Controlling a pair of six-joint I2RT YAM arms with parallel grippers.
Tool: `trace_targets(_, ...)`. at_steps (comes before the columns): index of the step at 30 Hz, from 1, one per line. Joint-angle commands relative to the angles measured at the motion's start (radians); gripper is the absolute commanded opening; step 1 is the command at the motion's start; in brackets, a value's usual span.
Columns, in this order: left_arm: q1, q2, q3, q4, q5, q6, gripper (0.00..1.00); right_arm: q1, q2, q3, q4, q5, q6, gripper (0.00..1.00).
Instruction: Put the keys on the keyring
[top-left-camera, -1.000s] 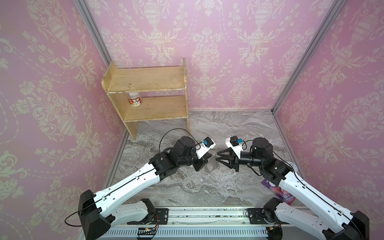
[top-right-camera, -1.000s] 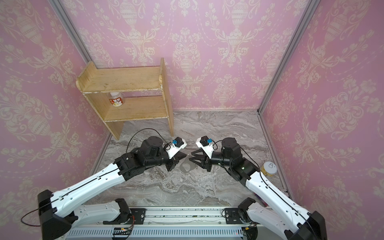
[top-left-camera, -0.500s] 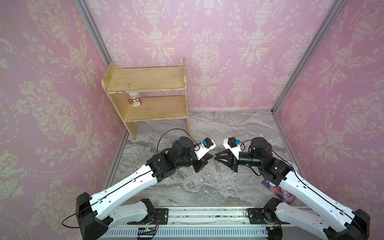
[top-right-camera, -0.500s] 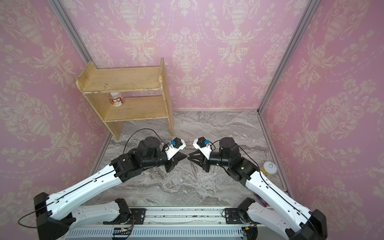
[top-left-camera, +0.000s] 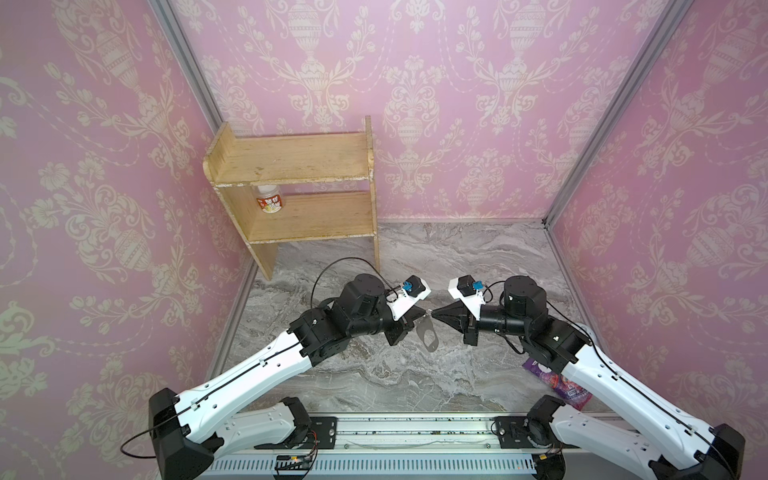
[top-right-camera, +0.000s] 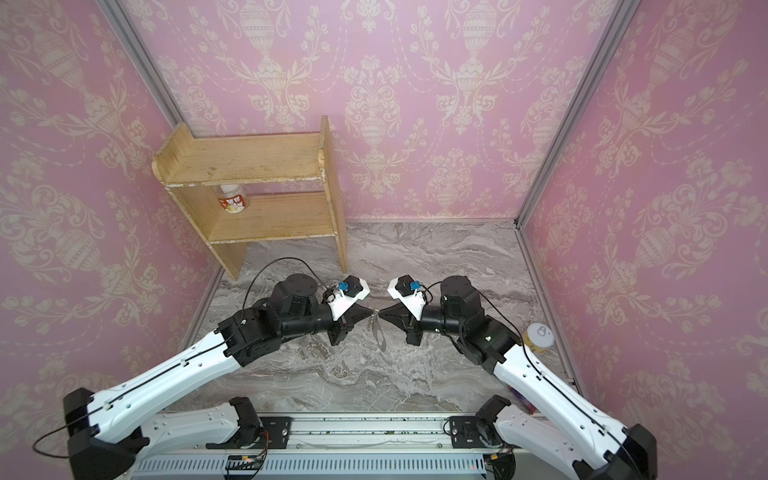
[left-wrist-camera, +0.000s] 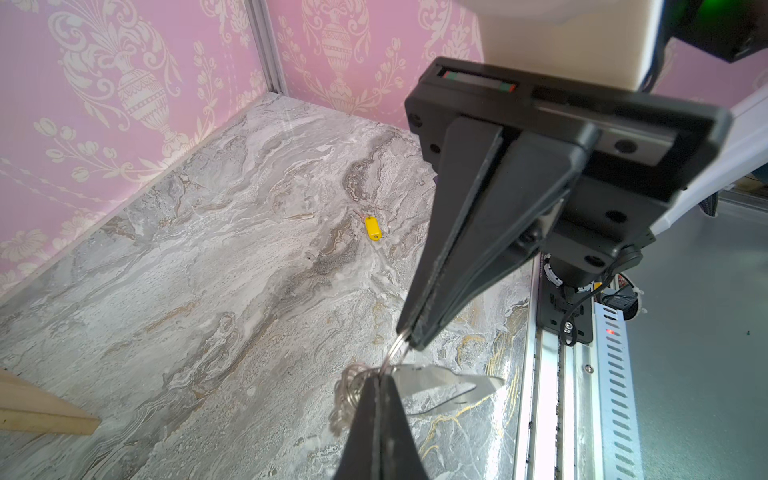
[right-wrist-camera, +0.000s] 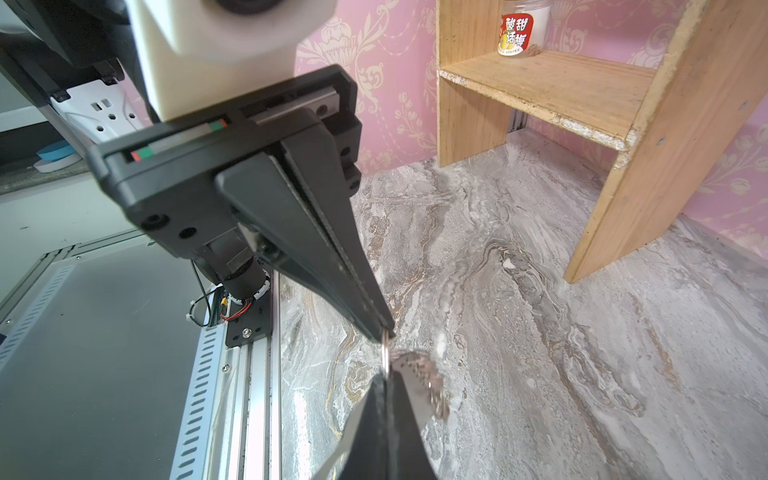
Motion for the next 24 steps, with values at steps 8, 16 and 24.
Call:
trace_targets(8, -0.026, -0.015, 0.041, -0.014, -0.012, 0.027, 0.04, 0.01, -0.015, 0.048, -0.013, -0.023, -0.003, 0.0)
trace_targets(16, -0.026, -0.064, 0.004, 0.032, 0.023, 0.032, 0.54, 0.009, -0.043, 0.065, -0.068, -0.019, -0.038, 0.0)
trace_targets(24, -0.015, -0.072, 0.043, -0.002, 0.193, 0.081, 0.72, 0.0, -0.028, 0.165, -0.228, -0.126, -0.111, 0.0)
